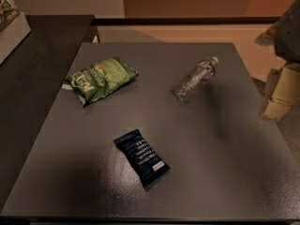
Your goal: Pick green jalapeno chip bag
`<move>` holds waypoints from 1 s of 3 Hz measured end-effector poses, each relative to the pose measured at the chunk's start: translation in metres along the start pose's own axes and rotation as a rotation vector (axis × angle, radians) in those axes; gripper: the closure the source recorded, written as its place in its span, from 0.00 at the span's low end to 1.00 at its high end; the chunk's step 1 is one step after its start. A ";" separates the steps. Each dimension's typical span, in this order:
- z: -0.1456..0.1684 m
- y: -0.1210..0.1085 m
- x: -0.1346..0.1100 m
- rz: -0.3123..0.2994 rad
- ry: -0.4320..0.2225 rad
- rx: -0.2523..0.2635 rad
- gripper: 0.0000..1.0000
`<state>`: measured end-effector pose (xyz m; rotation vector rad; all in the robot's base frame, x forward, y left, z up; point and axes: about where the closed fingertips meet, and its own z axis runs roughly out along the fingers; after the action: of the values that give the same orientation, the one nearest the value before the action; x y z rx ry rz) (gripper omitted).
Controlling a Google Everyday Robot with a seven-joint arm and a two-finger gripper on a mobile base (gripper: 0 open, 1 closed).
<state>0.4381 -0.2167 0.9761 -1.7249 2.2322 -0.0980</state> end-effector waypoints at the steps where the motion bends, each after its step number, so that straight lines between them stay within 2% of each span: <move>1: 0.000 0.000 0.000 0.000 0.000 0.000 0.00; 2: -0.003 0.000 -0.005 -0.009 -0.001 -0.005 0.00; 3: 0.000 0.001 -0.028 -0.077 -0.037 -0.005 0.00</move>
Offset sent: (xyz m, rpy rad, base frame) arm -0.0005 0.0075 0.0023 -0.0034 0.0340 0.0246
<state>0.4434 -0.1899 0.9814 -1.8009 2.1413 -0.0780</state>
